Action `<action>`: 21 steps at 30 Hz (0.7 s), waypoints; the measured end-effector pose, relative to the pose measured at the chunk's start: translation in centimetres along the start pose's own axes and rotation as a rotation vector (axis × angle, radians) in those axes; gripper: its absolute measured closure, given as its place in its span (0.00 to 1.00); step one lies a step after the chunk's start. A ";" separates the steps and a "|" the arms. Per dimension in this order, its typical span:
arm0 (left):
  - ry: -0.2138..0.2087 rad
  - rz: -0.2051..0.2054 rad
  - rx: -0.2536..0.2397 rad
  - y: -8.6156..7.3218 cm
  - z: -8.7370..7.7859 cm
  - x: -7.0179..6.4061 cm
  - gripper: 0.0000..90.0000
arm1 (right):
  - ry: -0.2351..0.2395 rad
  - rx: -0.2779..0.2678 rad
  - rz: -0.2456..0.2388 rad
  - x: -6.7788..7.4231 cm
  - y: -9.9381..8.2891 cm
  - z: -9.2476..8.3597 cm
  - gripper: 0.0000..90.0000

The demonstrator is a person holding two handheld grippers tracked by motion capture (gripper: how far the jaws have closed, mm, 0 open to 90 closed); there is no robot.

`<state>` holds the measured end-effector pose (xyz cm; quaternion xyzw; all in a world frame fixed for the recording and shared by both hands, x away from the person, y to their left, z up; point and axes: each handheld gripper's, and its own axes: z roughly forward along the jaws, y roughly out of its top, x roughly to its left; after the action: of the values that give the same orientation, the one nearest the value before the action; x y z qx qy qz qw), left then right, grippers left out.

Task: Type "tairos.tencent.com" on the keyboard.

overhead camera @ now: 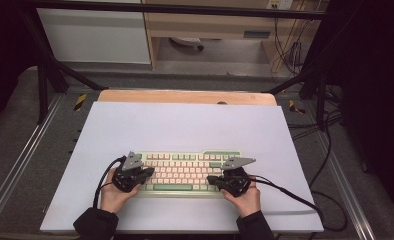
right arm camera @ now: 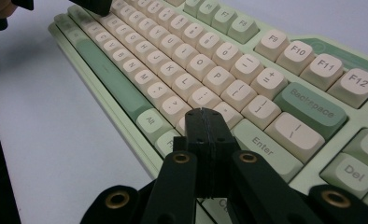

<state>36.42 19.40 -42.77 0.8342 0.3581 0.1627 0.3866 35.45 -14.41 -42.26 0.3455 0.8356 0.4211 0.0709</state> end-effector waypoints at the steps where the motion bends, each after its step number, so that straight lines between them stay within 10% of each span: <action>1: -0.001 0.000 -0.001 0.0 0.0 0.0 1.00 | 0.000 0.001 0.000 0.0 0.0 0.0 1.00; 21: -0.009 0.007 -0.012 -0.3 -0.5 -0.1 1.00 | -0.001 -0.008 -0.006 0.0 0.1 -0.2 1.00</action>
<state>35.94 19.71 -42.66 0.8339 0.3526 0.1624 0.3924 35.43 -14.53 -42.09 0.3428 0.8349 0.4242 0.0740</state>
